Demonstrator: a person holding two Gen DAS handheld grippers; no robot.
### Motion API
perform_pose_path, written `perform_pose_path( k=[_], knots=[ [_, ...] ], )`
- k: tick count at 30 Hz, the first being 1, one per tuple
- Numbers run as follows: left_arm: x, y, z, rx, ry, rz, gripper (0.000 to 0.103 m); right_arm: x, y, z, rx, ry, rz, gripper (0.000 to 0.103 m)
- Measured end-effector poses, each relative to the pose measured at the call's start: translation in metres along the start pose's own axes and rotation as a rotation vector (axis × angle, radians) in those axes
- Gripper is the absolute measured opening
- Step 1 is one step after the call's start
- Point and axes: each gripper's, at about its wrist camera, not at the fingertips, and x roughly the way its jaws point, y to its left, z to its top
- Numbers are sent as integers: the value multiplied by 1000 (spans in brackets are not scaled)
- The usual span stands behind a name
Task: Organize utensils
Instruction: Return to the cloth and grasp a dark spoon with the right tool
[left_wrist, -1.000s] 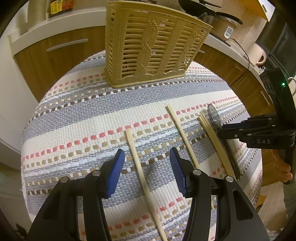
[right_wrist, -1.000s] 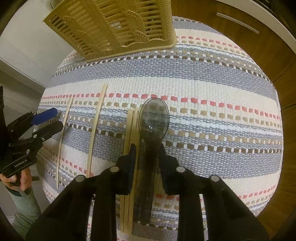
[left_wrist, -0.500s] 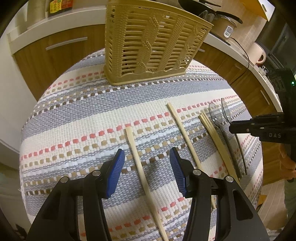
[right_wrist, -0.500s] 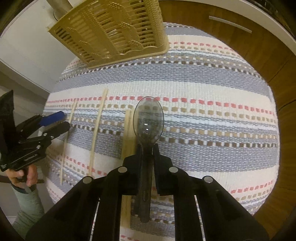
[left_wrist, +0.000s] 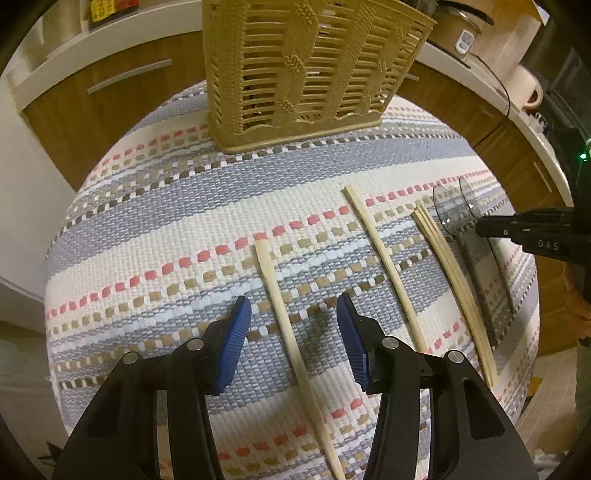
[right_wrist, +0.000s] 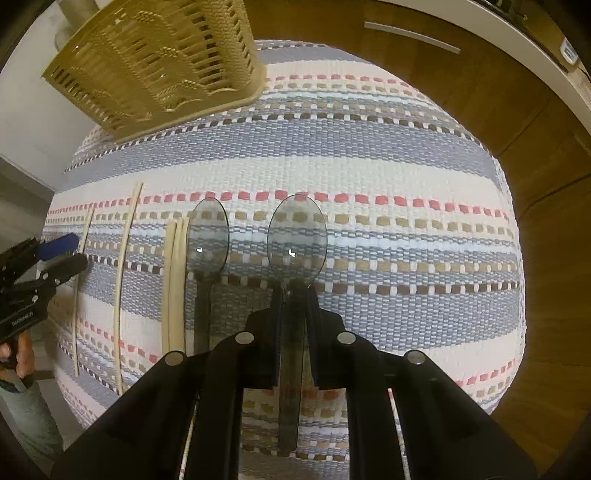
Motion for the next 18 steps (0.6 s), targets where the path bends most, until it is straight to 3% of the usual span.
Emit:
perform_pose_path(
  k=[5, 10, 18],
  knots=[
    [5, -2, 10, 44, 56, 66, 23, 2, 6, 7, -13, 4, 16, 17],
    [11, -7, 18, 88, 104, 105, 21, -4, -3, 18, -6, -9, 20, 40],
    [23, -24, 36, 135, 171, 152, 18, -3, -12, 32, -20, 30, 16, 42]
  ],
)
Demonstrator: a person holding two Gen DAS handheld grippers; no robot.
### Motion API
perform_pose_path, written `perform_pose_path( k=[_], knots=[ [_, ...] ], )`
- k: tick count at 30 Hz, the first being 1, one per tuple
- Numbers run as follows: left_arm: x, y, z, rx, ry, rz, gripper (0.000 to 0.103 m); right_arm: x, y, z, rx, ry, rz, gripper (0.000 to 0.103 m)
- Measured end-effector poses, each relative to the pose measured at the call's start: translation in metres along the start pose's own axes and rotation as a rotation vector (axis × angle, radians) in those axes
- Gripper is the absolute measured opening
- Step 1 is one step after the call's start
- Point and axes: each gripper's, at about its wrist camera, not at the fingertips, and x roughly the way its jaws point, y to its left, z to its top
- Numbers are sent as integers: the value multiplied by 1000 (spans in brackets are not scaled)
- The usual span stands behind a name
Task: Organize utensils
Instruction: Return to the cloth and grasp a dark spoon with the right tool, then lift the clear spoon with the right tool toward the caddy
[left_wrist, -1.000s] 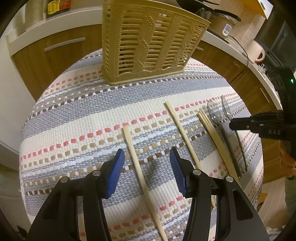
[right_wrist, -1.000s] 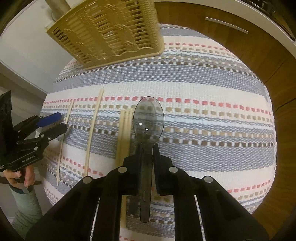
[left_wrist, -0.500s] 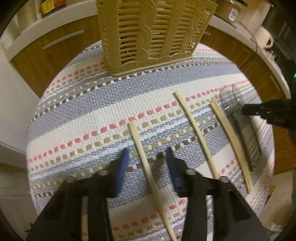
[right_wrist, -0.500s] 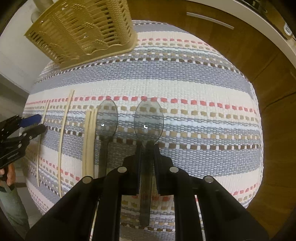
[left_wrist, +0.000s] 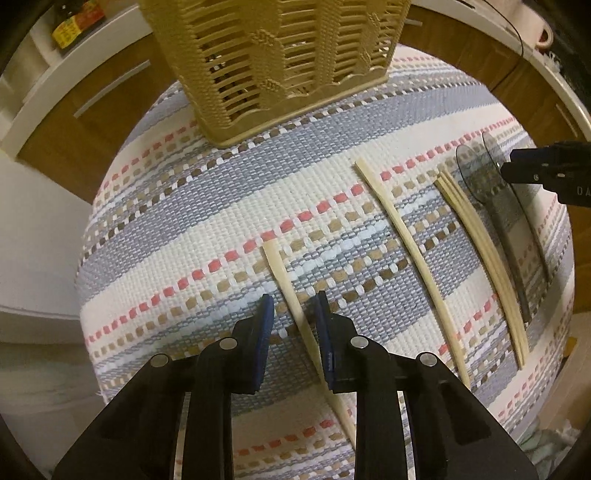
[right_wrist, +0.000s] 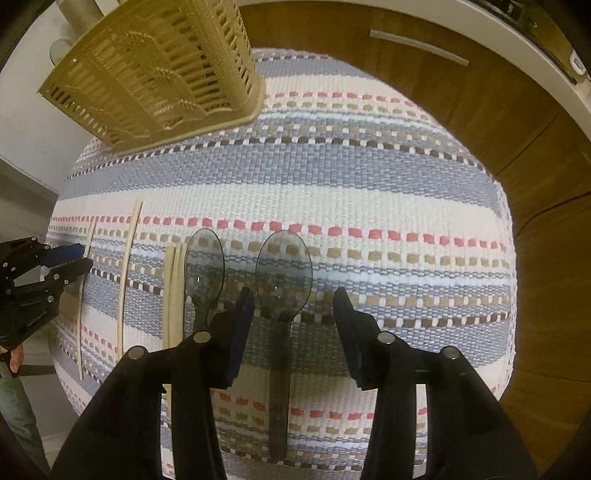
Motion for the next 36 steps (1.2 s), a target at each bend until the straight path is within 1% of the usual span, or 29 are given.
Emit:
perform_pose_path(
  k=[1, 2, 4, 8, 10, 12, 13, 15, 16, 18, 21, 23, 26, 28, 30, 31, 32, 36],
  knots=[
    [0, -2, 0, 2, 0, 3, 12, 3, 1, 0, -3, 4, -4, 42],
    [0, -4, 1, 7, -1, 19, 9, 4, 3, 1, -11, 6, -13, 42],
    [1, -8, 3, 11, -9, 39, 7, 9, 8, 0, -20, 12, -24, 42],
    [0, -7, 3, -10, -27, 33, 4, 14, 17, 6, -33, 13, -41, 41],
    [-3, -6, 0, -24, -47, 14, 4, 16, 21, 7, -47, 11, -56, 36],
    [-8, -3, -3, -44, -83, -22, 4, 17, 24, 9, -65, 11, -81, 30],
    [-13, 1, -10, -49, -99, -29, 4, 17, 25, 9, -69, 10, -90, 30],
    [-24, 5, -12, -63, -161, -61, 4, 16, 25, 10, -64, 4, -82, 29],
    [-28, 6, -13, -71, -179, -70, 4, 19, 28, 7, -59, -3, -82, 29],
    [-42, 9, -15, -98, -246, -102, 4, 11, 26, 6, -54, -37, -81, 29],
    [-64, 13, -17, -128, -340, -123, 4, -8, 23, 3, -53, -98, -61, 29],
    [-84, 15, -20, -139, -438, -161, 4, -24, 25, 0, -56, -146, -42, 29],
    [-114, 21, -19, -158, -564, -193, 4, -59, 28, -8, -78, -263, -14, 29],
    [-136, 25, -17, -170, -650, -200, 4, -81, 31, -11, -90, -341, 4, 29],
    [-158, 26, -16, -180, -729, -198, 4, -104, 35, -13, -106, -427, 15, 29],
    [-166, 27, -16, -182, -762, -190, 4, -111, 38, -12, -111, -453, 19, 29],
    [-177, 26, -14, -181, -810, -177, 4, -124, 43, -10, -121, -499, 27, 29],
    [-210, 28, -2, -193, -946, -157, 4, -157, 59, 7, -146, -623, 50, 29]
  ],
)
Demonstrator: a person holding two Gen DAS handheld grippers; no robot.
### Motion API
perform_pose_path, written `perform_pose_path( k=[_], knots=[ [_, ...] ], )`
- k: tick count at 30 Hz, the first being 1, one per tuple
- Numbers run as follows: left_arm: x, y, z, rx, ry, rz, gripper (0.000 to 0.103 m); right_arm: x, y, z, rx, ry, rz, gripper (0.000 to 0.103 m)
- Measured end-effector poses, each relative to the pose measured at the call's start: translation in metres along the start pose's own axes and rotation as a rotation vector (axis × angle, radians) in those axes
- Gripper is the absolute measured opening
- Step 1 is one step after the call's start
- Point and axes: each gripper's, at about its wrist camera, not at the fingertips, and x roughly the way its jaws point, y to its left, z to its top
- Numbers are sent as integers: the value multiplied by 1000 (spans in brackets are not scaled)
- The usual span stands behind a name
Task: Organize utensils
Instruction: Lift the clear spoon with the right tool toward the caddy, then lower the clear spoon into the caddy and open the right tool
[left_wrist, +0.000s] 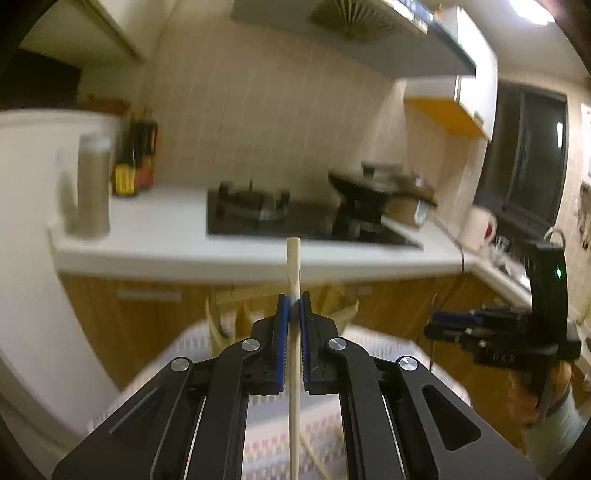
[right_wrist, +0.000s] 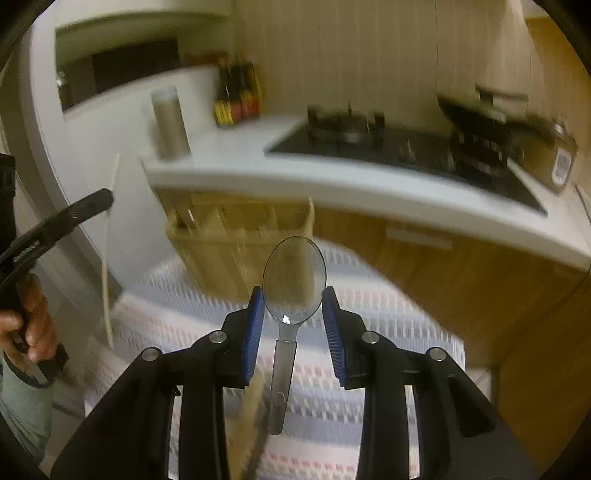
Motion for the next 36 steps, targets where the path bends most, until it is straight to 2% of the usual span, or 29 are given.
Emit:
perform_pose_path(
  k=[6, 11, 17, 20, 24, 29, 36],
  knots=[
    [6, -10, 34, 31, -182, 4, 4, -13, 10, 43, -16, -184, 19, 29],
    [14, -10, 46, 49, -291, 27, 4, -9, 7, 75, 15, -302, 51, 29],
    [43, 7, 50, 32, -322, 46, 4, 7, 9, 87, 5, -432, 10, 29],
    [55, 13, 49, 31, -341, 74, 4, 21, 8, 86, 5, -494, -40, 29],
    [68, 19, 43, 38, -352, 104, 4, 41, 2, 88, 15, -515, -77, 29],
    [82, 26, 30, 46, -346, 122, 4, 74, -1, 83, -2, -477, -102, 29],
    [91, 38, 11, 32, -322, 124, 4, 104, -3, 68, -23, -434, -90, 29]
  ],
)
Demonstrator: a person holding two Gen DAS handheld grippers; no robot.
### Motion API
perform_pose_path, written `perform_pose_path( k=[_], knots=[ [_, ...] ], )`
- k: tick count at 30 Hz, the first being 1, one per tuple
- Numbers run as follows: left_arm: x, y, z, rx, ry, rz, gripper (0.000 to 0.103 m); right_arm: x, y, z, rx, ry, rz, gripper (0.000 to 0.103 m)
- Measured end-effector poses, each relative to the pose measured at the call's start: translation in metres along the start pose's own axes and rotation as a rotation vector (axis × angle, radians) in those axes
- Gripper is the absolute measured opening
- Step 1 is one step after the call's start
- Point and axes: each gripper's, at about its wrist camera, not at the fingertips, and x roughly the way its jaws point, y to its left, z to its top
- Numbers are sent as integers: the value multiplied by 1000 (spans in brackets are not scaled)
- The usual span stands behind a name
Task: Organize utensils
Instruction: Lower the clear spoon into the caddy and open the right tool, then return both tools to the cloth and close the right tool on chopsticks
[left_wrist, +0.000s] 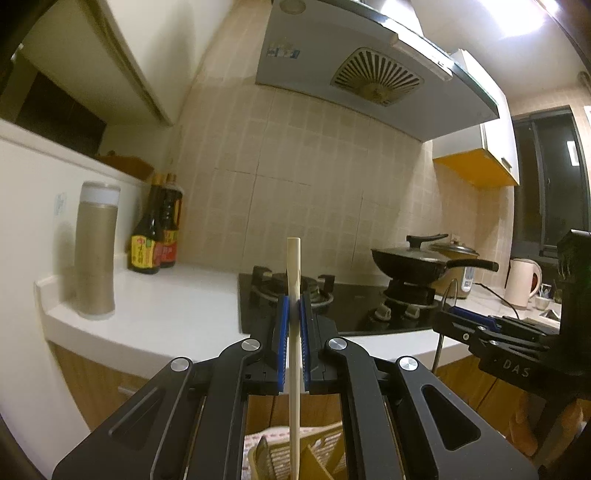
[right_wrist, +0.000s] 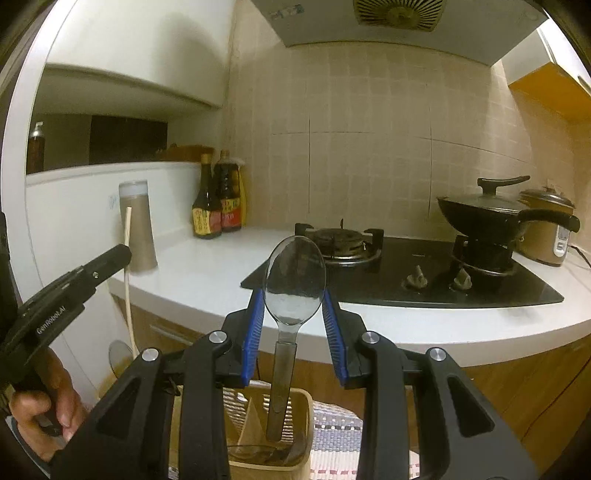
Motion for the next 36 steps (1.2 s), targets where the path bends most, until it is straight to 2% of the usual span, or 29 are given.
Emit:
perform_pose_path(
  k=[8, 12, 13, 15, 16, 18, 23, 25, 26, 27, 30, 33, 36],
  knots=[
    [-2, 9, -13, -18, 42, -16, 4, 4, -7, -14, 30, 31, 14, 30],
    [-11, 10, -19, -17, 68, -40, 5, 2, -4, -22, 4, 91, 52, 30],
    [-13, 9, -19, -17, 73, -49, 8, -1, -2, -24, -8, 103, 53, 30],
    [-19, 7, -17, -11, 85, -64, 24, -5, 0, -27, -22, 132, 65, 30],
    [-24, 5, -15, -6, 95, -66, 35, -8, 0, -29, -24, 147, 75, 30],
    [-35, 2, -12, -7, 109, -80, 40, -16, 0, -32, -27, 168, 86, 30],
    [-62, -2, -3, -46, 159, -119, 43, -40, 0, -38, -38, 214, 114, 31],
    [-71, -5, -2, -65, 189, -144, 45, -49, 0, -40, -29, 245, 131, 39],
    [-75, -7, -2, -71, 203, -155, 45, -53, 0, -41, -17, 265, 139, 46],
    [-79, -8, -2, -75, 219, -162, 45, -54, -1, -41, -8, 286, 138, 47],
    [-89, -13, -2, -69, 238, -161, 45, -58, -1, -41, 23, 347, 178, 47],
    [-98, -18, -2, -72, 277, -156, 45, -76, 1, -40, 8, 346, 153, 47],
    [-102, -22, -2, -76, 348, -153, 45, -90, 0, -40, 11, 395, 147, 47]
  ],
)
